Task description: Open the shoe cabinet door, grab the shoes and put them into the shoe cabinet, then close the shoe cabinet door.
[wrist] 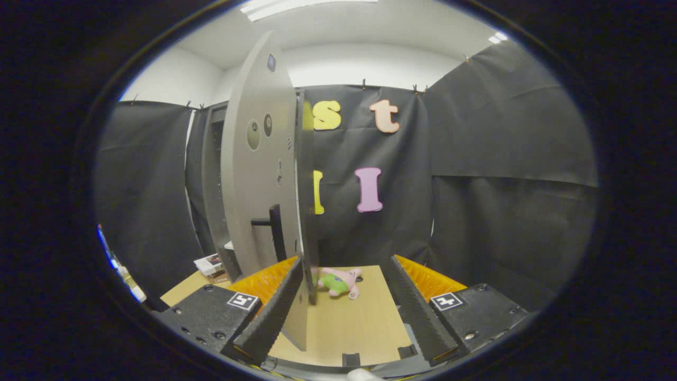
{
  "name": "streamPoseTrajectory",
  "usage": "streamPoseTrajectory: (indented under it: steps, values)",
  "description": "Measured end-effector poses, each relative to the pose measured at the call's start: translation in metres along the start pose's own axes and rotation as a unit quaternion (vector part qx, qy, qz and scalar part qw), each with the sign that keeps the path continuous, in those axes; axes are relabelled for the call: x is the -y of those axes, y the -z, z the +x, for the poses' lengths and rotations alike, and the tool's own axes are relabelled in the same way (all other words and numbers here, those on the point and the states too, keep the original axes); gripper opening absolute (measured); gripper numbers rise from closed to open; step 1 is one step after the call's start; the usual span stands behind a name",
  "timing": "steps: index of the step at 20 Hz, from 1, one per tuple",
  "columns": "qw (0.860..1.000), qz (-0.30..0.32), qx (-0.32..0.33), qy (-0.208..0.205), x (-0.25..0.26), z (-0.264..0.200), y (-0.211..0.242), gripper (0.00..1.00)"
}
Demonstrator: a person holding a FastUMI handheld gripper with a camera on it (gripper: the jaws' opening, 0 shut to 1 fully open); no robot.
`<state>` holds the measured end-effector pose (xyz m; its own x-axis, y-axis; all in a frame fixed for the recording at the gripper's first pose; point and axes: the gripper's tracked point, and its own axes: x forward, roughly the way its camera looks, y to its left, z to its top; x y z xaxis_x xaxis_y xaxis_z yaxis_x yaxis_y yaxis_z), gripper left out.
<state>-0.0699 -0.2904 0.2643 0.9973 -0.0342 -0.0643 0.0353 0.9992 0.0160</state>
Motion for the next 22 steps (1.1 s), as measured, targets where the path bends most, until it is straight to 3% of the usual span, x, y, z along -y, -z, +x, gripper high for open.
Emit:
streamPoseTrajectory:
  steps: [9,16,22]
  values:
    - [0.994,-0.014,0.003,-0.110,-0.032,0.058,-0.001,1.00]
    - [0.990,-0.013,-0.009,-0.137,-0.040,0.062,0.000,1.00]
    - [0.992,-0.019,-0.005,-0.127,-0.049,0.064,0.000,0.96]
